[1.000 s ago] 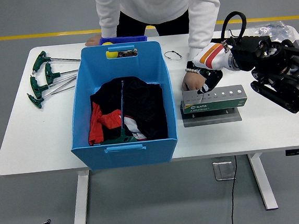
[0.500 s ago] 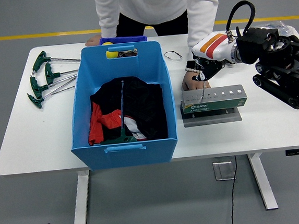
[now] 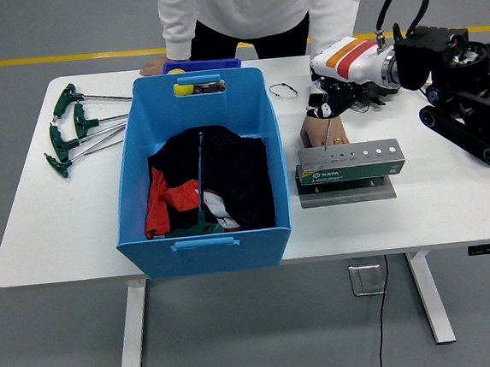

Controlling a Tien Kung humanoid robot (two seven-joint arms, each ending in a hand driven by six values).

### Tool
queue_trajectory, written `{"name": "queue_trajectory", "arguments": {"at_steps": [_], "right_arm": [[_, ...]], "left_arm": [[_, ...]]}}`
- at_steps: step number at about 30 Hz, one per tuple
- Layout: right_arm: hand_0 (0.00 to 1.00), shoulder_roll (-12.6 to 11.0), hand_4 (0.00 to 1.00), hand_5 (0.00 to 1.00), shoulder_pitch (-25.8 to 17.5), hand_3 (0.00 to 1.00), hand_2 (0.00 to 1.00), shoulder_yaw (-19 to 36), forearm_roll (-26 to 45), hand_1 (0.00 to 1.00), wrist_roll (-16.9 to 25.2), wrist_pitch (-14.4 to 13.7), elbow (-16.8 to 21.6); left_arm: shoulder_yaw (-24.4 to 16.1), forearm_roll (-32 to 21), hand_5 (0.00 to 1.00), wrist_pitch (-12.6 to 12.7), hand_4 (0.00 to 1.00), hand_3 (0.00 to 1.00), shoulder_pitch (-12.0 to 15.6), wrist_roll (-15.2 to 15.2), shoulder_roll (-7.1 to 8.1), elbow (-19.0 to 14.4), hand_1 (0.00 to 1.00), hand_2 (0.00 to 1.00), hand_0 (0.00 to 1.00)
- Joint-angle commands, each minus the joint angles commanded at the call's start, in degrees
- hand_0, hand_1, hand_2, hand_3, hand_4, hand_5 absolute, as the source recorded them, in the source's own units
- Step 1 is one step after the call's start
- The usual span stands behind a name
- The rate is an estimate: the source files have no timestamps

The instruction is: Lift tool from toolbox,place it in box,lift tool from toolbox,place it in box

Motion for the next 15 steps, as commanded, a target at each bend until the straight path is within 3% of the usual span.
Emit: {"name": "queue_trajectory", "arguments": {"at_steps": [8,15], "right_arm": [[0.002,-1.2,0.802,0.658,0.5,0.058,0.016,4.3,-1.2,0.002,-1.3,1.8,4.7],[0.002,-0.9,0.832,0.700,0.6,0.066,0.034,8.7,-2.2,0.002,-2.6,2.7,10.4]], "left_arm": [[-0.3,0.2,0.549,0.0,0.715,0.599,0.1,0.0,0.05,0.0,0.796,0.778,0.872],[-0.5,0.4,0.549,0.0,0.715,0.600,0.2,0.1,0.02,0.0,0.794,0.779,0.873]]}}
